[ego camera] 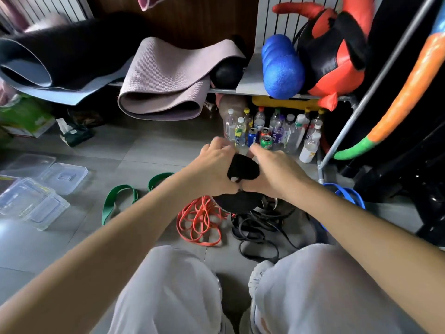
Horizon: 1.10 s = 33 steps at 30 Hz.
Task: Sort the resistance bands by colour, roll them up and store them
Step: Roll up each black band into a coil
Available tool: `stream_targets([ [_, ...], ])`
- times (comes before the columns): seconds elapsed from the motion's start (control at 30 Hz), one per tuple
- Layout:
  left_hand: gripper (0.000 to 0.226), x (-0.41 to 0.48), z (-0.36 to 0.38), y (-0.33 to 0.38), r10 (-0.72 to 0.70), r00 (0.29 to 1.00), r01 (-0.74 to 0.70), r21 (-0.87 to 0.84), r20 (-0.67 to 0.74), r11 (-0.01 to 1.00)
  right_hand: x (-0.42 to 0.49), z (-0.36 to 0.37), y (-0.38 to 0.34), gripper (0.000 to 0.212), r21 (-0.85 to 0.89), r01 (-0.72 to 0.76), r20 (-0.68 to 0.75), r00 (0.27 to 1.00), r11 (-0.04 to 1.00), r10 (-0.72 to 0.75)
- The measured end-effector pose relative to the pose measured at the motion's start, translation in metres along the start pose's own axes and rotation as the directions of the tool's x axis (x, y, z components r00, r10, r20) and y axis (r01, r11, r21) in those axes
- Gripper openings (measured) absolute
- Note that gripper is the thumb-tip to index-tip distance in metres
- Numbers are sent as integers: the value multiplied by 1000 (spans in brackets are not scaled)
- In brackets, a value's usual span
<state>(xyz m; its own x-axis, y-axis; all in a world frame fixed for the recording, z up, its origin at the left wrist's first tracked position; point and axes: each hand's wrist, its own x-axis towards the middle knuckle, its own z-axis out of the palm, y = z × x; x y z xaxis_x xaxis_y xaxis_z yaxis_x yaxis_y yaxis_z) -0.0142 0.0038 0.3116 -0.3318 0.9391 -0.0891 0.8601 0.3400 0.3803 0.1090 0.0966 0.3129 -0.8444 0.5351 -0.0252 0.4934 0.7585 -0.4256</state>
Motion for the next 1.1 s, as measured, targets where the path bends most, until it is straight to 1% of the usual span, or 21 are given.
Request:
stream_targets([
  [0.03,66,13,5,-3,38,998,-42,91,44,995,12,7,6,50,-1,-6,33,999,1000,6],
  [0.1,65,39,22,-14,42,992,-61,160,118,985,34,26,20,51,-8,-51,79,996,999,51],
  [0.23,61,79,84,-53,-20,968,-6,104,249,995,63,89,61,56,-1,-158,160,975,988,156],
  [0.37,61,93,161,-97,-27,914,26,7,404,1000,69,167,94,55,7,-144,279,951,990,136],
  [0.47,56,93,212,-126,-83,904,105,-30,419,994,74,217,114,59,11,-189,322,930,982,175],
  [0.53,51,90,240,-143,-138,897,176,-54,420,983,75,248,125,52,36,-240,375,903,970,210],
  [0.57,50,87,254,-151,-161,892,213,-80,422,974,74,264,133,45,93,-269,401,891,959,212],
  [0.6,52,84,266,-158,-182,886,248,-105,426,963,73,278,143,40,190,-321,427,878,928,216],
  [0.63,57,80,277,-166,-201,881,276,-120,428,954,72,291,152,36,293,-381,437,869,877,231],
  [0.7,64,73,298,-180,-252,876,333,-138,411,933,69,316,175,25,396,-470,381,866,789,324],
  [0.73,65,70,306,-185,-284,872,367,-149,400,918,67,330,187,13,379,-498,352,857,780,376],
  [0.77,66,69,314,-189,-311,868,396,-163,388,904,63,343,197,7,343,-538,390,827,770,405],
  [0.8,66,68,321,-192,-328,864,418,-179,382,891,60,355,201,14,338,-567,478,791,751,382],
  [0.83,65,68,328,-195,-337,861,431,-195,381,881,51,367,201,18,316,-549,620,737,773,270],
  [0.87,63,67,335,-198,-340,859,439,-207,384,875,43,381,200,18,294,-490,732,667,820,136],
  [0.9,62,66,341,-200,-342,855,444,-211,390,871,39,388,201,24,250,-391,803,595,886,36],
  [0.93,62,65,347,-202,-341,851,447,-210,399,869,38,396,207,39,185,-294,837,547,938,6],
  [0.97,62,65,353,-204,-338,849,447,-210,407,870,43,398,215,50,117,-198,826,564,973,15],
  [1.03,65,66,361,-206,-336,841,451,-210,423,867,65,392,231,56,-50,-52,783,618,997,72],
  [1.07,67,68,364,-206,-339,836,457,-208,431,865,77,389,238,58,-139,48,760,646,989,75],
  [1.1,70,71,365,-206,-341,834,461,-209,433,862,86,387,243,66,-224,132,737,671,966,80],
])
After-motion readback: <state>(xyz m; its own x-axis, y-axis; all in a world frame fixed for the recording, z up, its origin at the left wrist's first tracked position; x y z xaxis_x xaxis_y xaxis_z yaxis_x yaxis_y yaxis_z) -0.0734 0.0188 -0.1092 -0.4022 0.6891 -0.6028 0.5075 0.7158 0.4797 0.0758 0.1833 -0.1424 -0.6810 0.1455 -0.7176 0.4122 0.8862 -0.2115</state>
